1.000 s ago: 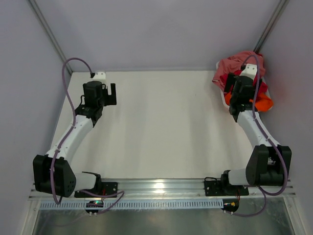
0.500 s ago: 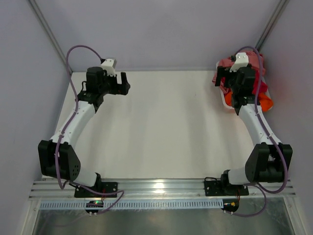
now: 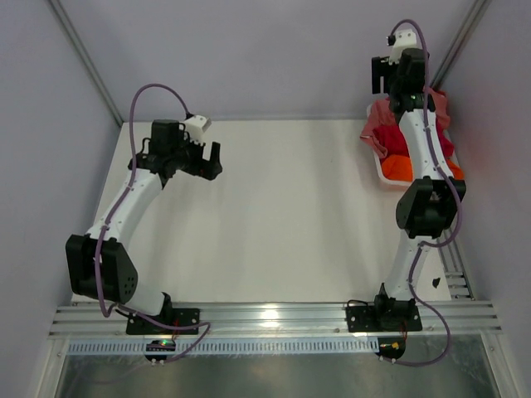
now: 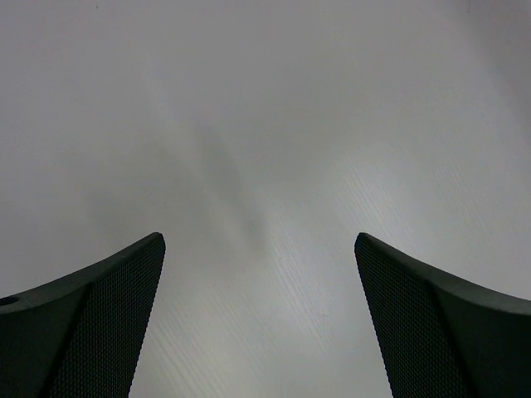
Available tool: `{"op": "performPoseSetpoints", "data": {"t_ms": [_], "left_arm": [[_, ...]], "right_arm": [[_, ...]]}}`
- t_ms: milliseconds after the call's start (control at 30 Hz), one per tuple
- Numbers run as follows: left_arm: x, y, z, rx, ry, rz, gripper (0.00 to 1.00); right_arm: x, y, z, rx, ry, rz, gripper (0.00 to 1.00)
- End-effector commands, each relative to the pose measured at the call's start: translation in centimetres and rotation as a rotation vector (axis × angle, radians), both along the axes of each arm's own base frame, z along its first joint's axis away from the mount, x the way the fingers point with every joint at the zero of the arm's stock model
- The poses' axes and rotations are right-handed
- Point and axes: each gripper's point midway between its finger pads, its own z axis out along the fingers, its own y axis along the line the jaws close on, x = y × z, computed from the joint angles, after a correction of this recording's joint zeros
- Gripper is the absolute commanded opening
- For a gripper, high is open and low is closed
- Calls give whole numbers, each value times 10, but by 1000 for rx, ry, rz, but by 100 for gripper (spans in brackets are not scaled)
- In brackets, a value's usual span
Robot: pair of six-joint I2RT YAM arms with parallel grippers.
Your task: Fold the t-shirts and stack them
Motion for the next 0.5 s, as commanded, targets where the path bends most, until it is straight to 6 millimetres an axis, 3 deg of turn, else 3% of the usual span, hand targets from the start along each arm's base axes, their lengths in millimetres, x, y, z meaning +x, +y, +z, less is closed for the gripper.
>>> {"op": "performPoseSetpoints", "data": {"t_ms": [0, 67, 200, 233, 333, 467], "left_arm": [[-11, 6, 15, 48, -43, -41, 99], [-14, 10, 9, 71, -28, -32, 99], [-25, 15, -2, 95, 14, -24, 99], [-28, 17, -8, 99, 25, -22, 99], [-30, 20, -10, 110, 14, -10, 99], [-26, 22, -15, 115, 25, 9, 99]], "right_arm": [[3, -5, -20, -45, 113, -10, 87], [10, -4, -27, -95, 116, 22, 86], [25, -25, -41, -113, 129, -28, 80], [30, -29, -57, -83, 152, -43, 76], [37, -44, -64, -40, 136, -76, 75], [49, -54, -89, -48, 146, -84, 75]]}}
